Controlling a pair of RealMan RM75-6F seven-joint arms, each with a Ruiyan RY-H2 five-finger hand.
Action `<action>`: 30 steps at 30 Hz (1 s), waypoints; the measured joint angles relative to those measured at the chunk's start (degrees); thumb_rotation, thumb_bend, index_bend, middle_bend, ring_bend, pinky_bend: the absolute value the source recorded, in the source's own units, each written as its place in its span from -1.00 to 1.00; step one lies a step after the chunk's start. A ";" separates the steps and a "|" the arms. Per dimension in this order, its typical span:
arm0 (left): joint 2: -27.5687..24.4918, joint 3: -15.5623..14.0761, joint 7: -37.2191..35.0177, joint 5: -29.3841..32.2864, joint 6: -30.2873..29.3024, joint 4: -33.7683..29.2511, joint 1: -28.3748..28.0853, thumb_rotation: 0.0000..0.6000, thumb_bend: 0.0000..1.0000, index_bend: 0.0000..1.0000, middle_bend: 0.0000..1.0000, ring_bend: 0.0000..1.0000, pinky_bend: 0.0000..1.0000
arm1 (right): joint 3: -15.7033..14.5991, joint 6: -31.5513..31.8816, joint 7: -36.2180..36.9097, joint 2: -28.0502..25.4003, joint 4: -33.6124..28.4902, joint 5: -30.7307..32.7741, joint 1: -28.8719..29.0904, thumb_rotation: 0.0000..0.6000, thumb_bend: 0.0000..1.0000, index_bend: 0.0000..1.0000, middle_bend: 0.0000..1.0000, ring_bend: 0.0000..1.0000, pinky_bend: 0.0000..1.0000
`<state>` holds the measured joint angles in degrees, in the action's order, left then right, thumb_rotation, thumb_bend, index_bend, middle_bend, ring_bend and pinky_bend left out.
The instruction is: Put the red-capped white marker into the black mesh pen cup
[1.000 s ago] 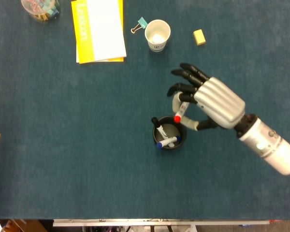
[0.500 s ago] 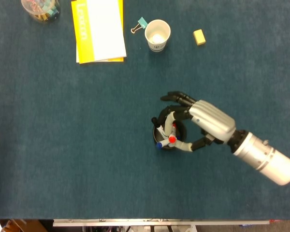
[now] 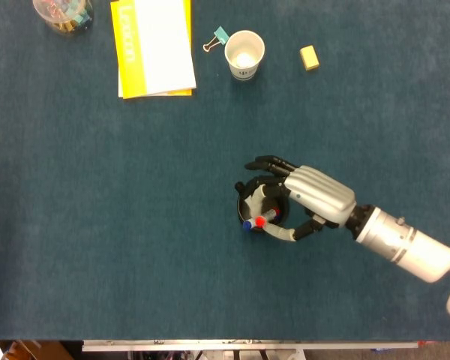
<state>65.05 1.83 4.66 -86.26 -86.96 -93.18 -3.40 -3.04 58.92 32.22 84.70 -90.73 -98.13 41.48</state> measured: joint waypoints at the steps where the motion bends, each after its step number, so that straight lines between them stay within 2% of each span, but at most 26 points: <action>1: -0.01 0.01 0.02 -0.03 0.02 -0.04 -0.02 1.00 -0.70 -0.64 -0.65 -0.65 -0.70 | -0.11 0.13 -0.11 -0.26 0.10 -0.28 0.07 1.00 -0.35 -0.52 -0.50 -0.94 -1.00; 3: 0.01 0.07 0.16 -0.04 0.09 -0.09 -0.12 1.00 -0.70 -0.64 -0.65 -0.65 -0.70 | -0.21 0.60 -0.52 -0.52 0.17 -0.46 0.06 1.00 -0.35 -0.60 -0.52 -0.95 -1.00; 8: 0.04 0.13 0.25 0.12 0.14 -0.11 -0.13 1.00 -0.70 -0.64 -0.65 -0.65 -0.70 | -0.04 2.62 -2.38 -1.99 -0.25 -0.50 -0.59 1.00 -0.35 -0.66 -0.56 -0.96 -1.00; 14: 0.20 0.22 -0.14 0.31 0.23 0.31 -0.15 1.00 -0.70 -0.64 -0.65 -0.65 -0.70 | 0.80 5.81 -10.12 -4.17 -1.26 0.62 -2.85 1.00 -0.35 -0.64 -0.51 -0.96 -1.00; 18: 0.46 0.35 -0.61 0.57 0.65 0.98 -0.36 1.00 -0.70 -0.64 -0.65 -0.65 -0.70 | 1.62 8.44 -21.09 -6.10 -2.64 3.21 -5.63 1.00 -0.35 -0.51 -0.47 -0.96 -1.00; 27: 1.77 0.71 -1.31 0.37 0.93 2.67 -0.97 1.00 -0.70 -0.64 -0.65 -0.65 -0.70 | 2.90 17.44 -48.81 -10.58 -7.51 12.28 -15.24 1.00 -0.35 -0.45 -0.46 -0.94 -1.00; 30: 2.25 0.81 -1.52 0.23 1.02 3.19 -1.21 1.00 -0.70 -0.64 -0.65 -0.65 -0.70 | 3.07 21.61 -53.75 -12.13 -9.02 15.68 -19.67 1.00 -0.35 -0.45 -0.46 -0.94 -1.00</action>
<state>67.31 2.64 3.15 -86.03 -85.94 -89.99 -4.61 0.03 80.53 -21.53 72.57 -99.75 -82.44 21.81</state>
